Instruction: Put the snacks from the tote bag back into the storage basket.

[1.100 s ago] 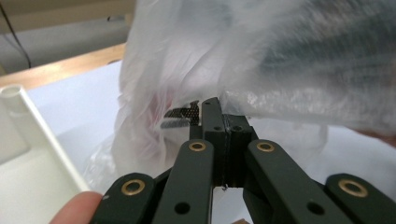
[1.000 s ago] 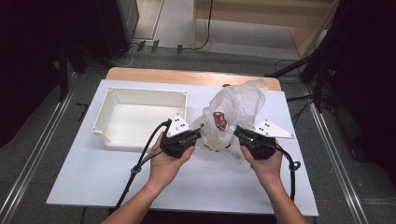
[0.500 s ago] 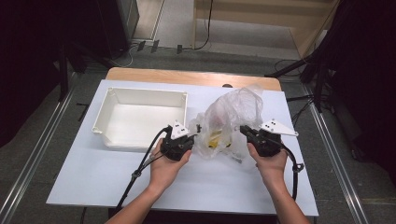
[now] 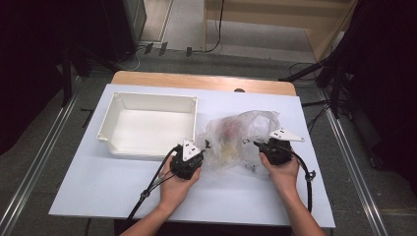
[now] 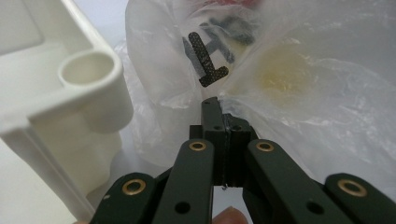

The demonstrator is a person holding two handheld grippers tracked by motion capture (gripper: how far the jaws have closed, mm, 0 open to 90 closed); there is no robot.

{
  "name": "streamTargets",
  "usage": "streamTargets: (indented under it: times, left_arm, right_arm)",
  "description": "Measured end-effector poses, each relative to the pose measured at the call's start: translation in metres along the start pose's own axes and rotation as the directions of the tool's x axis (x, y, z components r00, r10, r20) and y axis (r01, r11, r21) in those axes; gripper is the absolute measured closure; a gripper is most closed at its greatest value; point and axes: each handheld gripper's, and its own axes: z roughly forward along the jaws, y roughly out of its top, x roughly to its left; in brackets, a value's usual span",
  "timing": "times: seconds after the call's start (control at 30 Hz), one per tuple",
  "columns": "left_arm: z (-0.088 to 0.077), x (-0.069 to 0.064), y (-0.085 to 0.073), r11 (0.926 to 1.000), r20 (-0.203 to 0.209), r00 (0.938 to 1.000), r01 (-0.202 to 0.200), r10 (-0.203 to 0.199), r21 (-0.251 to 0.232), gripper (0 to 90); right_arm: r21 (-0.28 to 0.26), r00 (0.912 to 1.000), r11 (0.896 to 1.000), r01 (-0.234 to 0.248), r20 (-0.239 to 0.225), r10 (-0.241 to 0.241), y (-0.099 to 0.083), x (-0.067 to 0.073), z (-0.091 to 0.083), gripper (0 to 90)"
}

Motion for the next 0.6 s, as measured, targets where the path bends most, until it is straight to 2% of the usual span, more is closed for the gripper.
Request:
streamTargets:
  times: [0.03, 0.1, 0.17, 0.37, 0.5, 0.6]
  left_arm:
    - [0.002, 0.0, -0.002, 0.9999, 0.0, 0.9999, 0.012, -0.012, 0.004, 90.0]
    - [0.0, 0.001, -0.001, 0.9997, 0.006, 0.9999, 0.014, -0.014, -0.022, 90.0]
    - [0.0, 0.003, -0.003, 0.9995, 0.007, 0.9997, 0.025, -0.025, -0.019, 90.0]
    - [-0.002, -0.001, -0.004, 0.9988, 0.003, 1.0, 0.006, -0.006, -0.049, 90.0]
    - [-0.003, -0.001, -0.005, 0.9982, 0.001, 0.9999, 0.016, -0.016, -0.059, 90.0]
    - [-0.003, -0.001, -0.005, 0.9978, -0.002, 0.9999, 0.015, -0.016, -0.064, 90.0]
  right_arm:
    - [0.0, 1.0, 1.0, 0.008, -0.003, -0.008, -0.002, -0.002, 0.002, 90.0]
    - [0.006, 0.9998, 1.0, 0.018, -0.009, -0.017, -0.005, -0.003, 0.004, 90.0]
    - [0.004, 0.9997, 1.0, 0.019, -0.015, -0.019, -0.007, -0.002, 0.005, 88.6]
    - [-0.103, 0.9951, 0.994, 0.034, -0.089, -0.043, -0.005, 0.006, -0.012, 59.7]
    - [-0.179, 0.9938, 0.982, 0.053, -0.086, -0.07, -0.001, 0.014, -0.031, 50.1]
    - [-0.203, 0.9946, 0.978, 0.055, -0.075, -0.072, 0.001, 0.016, -0.041, 46.8]
